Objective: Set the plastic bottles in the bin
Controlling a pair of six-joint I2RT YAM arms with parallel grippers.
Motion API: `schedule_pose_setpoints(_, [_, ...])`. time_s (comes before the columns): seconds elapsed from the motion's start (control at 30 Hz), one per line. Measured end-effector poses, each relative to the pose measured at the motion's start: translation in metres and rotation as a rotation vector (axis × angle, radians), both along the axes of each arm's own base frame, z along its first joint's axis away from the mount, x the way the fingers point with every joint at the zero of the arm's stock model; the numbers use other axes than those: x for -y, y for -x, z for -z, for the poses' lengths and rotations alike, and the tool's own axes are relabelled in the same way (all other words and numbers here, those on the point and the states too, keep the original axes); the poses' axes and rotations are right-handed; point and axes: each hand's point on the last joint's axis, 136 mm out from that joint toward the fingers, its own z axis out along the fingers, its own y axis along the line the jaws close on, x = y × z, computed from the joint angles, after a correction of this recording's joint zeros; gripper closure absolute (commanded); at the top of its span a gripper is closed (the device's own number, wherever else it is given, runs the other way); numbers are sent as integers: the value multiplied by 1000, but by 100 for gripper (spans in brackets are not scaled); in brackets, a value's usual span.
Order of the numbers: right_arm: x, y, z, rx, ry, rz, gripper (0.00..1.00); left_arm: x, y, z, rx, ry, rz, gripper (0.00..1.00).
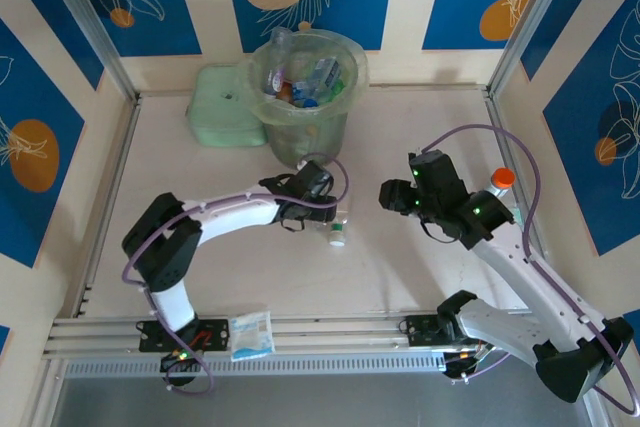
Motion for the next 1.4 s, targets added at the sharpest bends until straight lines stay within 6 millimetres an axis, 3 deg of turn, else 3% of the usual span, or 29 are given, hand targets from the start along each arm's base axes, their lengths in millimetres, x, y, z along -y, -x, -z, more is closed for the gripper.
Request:
schedule_pose_setpoints(0.17, [1, -1, -2, 0, -21, 10, 41, 2, -4, 4, -1, -20, -25, 30])
schedule_pose_setpoints(0.43, [0, -1, -2, -11, -38, 9, 39, -24, 5, 39, -71, -179, -82, 32])
schedule_pose_setpoints(0.5, [-1, 0, -2, -12, -43, 9, 39, -28, 6, 42, -83, -196, -93, 38])
schedule_pose_setpoints(0.73, [-1, 0, -2, -12, -46, 7, 39, -28, 11, 38, -90, -202, -90, 45])
schedule_pose_setpoints(0.83, [-1, -1, -2, -10, -47, 10, 39, -23, 19, 25, -78, -189, -67, 46])
schedule_pose_setpoints(0.97, [2, -1, -4, -4, -50, 19, 39, -12, 41, -7, -50, -155, -2, 46])
schedule_pose_setpoints(1.1, [8, -2, -8, 11, -56, 38, 39, 3, 68, -61, -16, -88, 109, 45])
schedule_pose_setpoints(1.17, [10, -2, -10, 19, -59, 46, 39, 11, 73, -102, 28, -38, 152, 44])
schedule_pose_setpoints(1.27, [13, -1, -13, 29, -65, 53, 40, 17, 59, -181, 144, 59, 176, 43])
schedule_pose_setpoints(1.4, [13, 0, -16, 36, -71, 56, 41, 3, 18, -279, 314, 181, 126, 45])
